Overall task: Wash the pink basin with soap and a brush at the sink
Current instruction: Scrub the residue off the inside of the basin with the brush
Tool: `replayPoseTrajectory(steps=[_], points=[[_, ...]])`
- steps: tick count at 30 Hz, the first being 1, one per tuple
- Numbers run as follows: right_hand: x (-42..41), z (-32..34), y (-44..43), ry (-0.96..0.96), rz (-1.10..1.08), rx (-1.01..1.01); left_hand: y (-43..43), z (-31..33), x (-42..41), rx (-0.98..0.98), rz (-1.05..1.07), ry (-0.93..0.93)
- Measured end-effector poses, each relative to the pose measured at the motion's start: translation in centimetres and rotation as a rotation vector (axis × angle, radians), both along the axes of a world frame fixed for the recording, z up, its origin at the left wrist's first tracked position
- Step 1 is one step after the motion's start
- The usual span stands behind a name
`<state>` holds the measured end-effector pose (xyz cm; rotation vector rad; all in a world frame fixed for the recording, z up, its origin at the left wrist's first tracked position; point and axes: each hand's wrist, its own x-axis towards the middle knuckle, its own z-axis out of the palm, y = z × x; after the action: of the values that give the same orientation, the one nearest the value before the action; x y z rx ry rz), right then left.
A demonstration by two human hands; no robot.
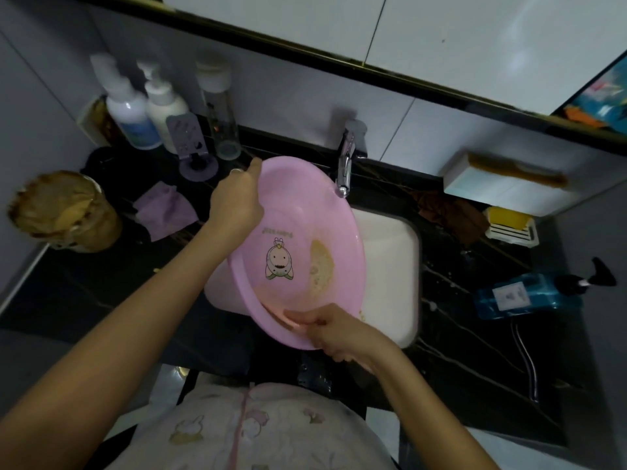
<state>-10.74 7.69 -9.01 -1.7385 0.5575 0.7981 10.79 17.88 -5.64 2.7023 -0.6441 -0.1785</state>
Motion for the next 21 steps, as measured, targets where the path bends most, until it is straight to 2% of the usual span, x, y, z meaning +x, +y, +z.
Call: replayPoseTrajectory(steps=[3, 5, 8, 10, 12, 14, 16, 18, 21], points=[[0.6, -2.1, -3.9, 0.141, 0.157, -0.296, 0.0, 0.0, -0.1, -0.010, -0.010, -0.001], [2.3, -3.9, -5.9, 0.193, 0.130, -0.545, -0.2, -0.1, -0.5, -0.009, -0.021, 0.010], [4.7, -6.4, -7.6, -0.005, 0.123, -0.797, -0.2, -0.7, -0.9, -0.021, -0.014, 0.013], [6.4, -7.4, -6.9, -0.143, 0.034, -0.724, 0.0, -1.0, -1.0, -0.038, -0.005, 0.008], [7.2, -7.9, -5.2, -0.175, -0.076, -0.595, 0.2, -1.2, -0.9, -0.053, 0.005, 0.005], [6.4, -7.6, -4.2, -0.098, -0.018, -0.631, 0.3, -1.5, -0.7, -0.077, 0.008, 0.003], [4.6, -7.1, -4.4, 0.081, 0.135, -0.725, 0.5, -2.0, -0.5, -0.114, 0.004, 0.001], [3.7, -6.5, -4.7, 0.191, 0.179, -0.715, 0.7, -2.6, -0.3, -0.146, 0.001, 0.010], [6.0, -7.1, -4.5, 0.104, 0.052, -0.740, 1.2, -3.7, -0.2, -0.190, 0.002, 0.029]])
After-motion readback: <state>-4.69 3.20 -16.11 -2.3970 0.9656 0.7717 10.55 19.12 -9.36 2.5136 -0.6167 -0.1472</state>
